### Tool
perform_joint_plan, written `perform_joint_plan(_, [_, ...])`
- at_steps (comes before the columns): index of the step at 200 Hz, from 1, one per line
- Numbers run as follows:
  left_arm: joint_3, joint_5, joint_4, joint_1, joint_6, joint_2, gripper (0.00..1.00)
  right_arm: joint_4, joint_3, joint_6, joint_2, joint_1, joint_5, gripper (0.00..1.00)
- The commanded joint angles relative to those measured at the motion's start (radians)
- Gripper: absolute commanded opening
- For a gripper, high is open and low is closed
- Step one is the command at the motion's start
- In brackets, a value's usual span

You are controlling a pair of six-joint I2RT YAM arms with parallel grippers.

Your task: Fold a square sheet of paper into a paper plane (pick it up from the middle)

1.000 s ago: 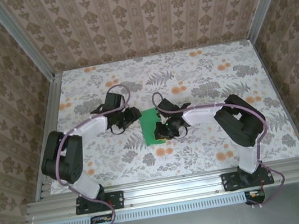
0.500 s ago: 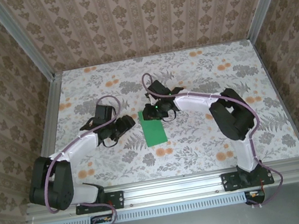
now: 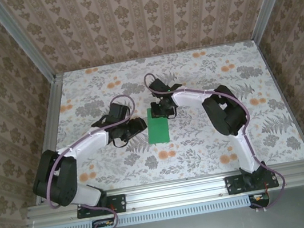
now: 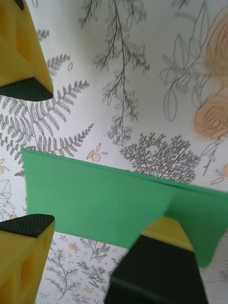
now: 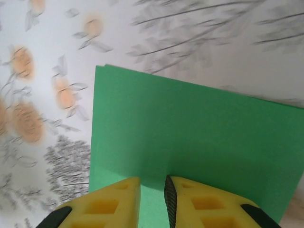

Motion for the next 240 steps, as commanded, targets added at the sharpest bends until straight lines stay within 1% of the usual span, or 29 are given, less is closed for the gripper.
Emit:
perform_joint_plan(1, [0.052,-0.008,0.005,-0.042,0.003,0.042,0.65,-0.003,-0.111,0.068,-0.05,-0.062,0.099,0.26])
perform_joint_plan(17, [0.07,0.011,0.043,-0.078,-0.01,0.078,0.61,0.039,-0.166,0.098,-0.096,-0.091,0.081,0.26])
perform_joint_plan(31, [0.086,0.039,0.091,-0.11,-0.026,0.111,0.57,0.081,-0.201,0.108,-0.141,-0.11,0.033,0.27])
perform_joint_plan(60, [0.125,0.07,0.182,-0.194,-0.073,0.185,0.39,0.213,-0.3,0.102,-0.259,-0.151,-0.152,0.28])
perform_joint_plan(81, [0.161,0.074,0.219,-0.24,-0.096,0.24,0.28,0.218,-0.357,0.074,-0.31,-0.167,-0.213,0.25])
perform_joint_plan(109, [0.228,0.099,0.221,-0.265,-0.105,0.324,0.16,0.21,-0.425,0.046,-0.335,-0.169,-0.241,0.15])
perform_joint_plan(136, [0.261,0.11,0.213,-0.269,-0.117,0.371,0.11,0.219,-0.47,0.037,-0.335,-0.169,-0.257,0.07])
perform_joint_plan(175, [0.29,0.132,0.208,-0.268,-0.125,0.417,0.07,0.249,-0.498,0.032,-0.308,-0.181,-0.277,0.01])
perform_joint_plan(200, [0.303,0.135,0.208,-0.267,-0.126,0.435,0.06,0.265,-0.499,0.031,-0.289,-0.185,-0.311,0.0])
perform_joint_plan(240, [0.311,0.144,0.21,-0.26,-0.13,0.457,0.05,0.269,-0.511,0.028,-0.272,-0.188,-0.316,0.0])
